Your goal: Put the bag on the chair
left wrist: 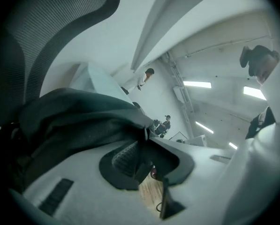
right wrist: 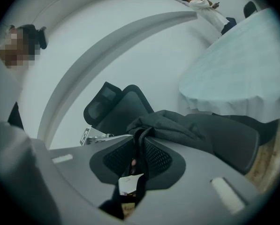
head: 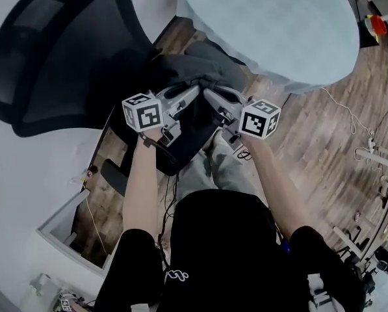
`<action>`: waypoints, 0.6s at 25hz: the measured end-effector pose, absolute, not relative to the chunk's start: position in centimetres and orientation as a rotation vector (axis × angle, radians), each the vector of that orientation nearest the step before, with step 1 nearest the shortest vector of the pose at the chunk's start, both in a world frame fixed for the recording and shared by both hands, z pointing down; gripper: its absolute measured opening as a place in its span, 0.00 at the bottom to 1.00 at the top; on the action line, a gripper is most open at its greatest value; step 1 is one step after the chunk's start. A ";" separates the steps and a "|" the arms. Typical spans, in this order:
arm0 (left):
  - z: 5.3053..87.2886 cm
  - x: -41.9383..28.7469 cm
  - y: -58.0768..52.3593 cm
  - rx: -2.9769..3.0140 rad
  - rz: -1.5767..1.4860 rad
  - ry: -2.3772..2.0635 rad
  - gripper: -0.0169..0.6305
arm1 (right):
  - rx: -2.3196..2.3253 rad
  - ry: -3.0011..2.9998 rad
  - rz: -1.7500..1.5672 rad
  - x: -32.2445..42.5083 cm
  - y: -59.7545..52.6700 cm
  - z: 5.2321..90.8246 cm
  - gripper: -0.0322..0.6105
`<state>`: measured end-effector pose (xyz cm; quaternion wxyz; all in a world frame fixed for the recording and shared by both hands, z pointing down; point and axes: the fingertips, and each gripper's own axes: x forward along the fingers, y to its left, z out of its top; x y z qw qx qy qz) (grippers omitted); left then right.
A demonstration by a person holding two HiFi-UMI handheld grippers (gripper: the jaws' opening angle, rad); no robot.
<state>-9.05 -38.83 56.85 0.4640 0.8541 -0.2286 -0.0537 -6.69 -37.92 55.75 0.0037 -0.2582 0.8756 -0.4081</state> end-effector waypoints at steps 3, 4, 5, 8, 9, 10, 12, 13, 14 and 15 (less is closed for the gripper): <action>57.5 -10.0 -37.8 2.083 -0.098 -0.649 0.14 | -0.827 2.873 -1.239 -7.6 -36.6 56.1 0.26; 57.5 -10.2 -37.6 2.083 -0.080 -0.678 0.16 | -0.830 2.920 -1.220 -7.7 -36.3 56.1 0.29; 57.4 -10.5 -37.5 2.087 -0.062 -0.709 0.19 | -0.829 2.969 -1.201 -7.7 -36.0 56.0 0.32; 56.9 -11.6 -36.7 2.097 -0.015 -0.806 0.29 | -0.821 3.104 -1.145 -7.8 -35.1 55.9 0.37; 56.7 -12.1 -36.4 2.096 0.000 -0.841 0.31 | -0.827 3.132 -1.126 -7.7 -34.9 55.9 0.38; 56.5 -12.7 -36.1 2.093 0.014 -0.879 0.32 | -0.840 3.147 -1.108 -7.5 -34.8 55.7 0.38; 56.1 -13.9 -35.7 2.087 0.032 -0.956 0.34 | -0.878 3.152 -1.077 -6.9 -34.8 55.1 0.38; 55.8 -14.4 -35.6 2.086 0.039 -0.994 0.34 | -0.901 3.144 -1.064 -6.4 -35.0 54.8 0.38; 55.5 -14.7 -35.5 2.087 0.056 -1.032 0.34 | -0.926 3.128 -1.053 -6.0 -35.3 54.4 0.39; 55.2 -14.9 -35.5 2.091 0.087 -1.076 0.35 | -0.949 3.105 -1.046 -5.6 -35.7 54.0 0.39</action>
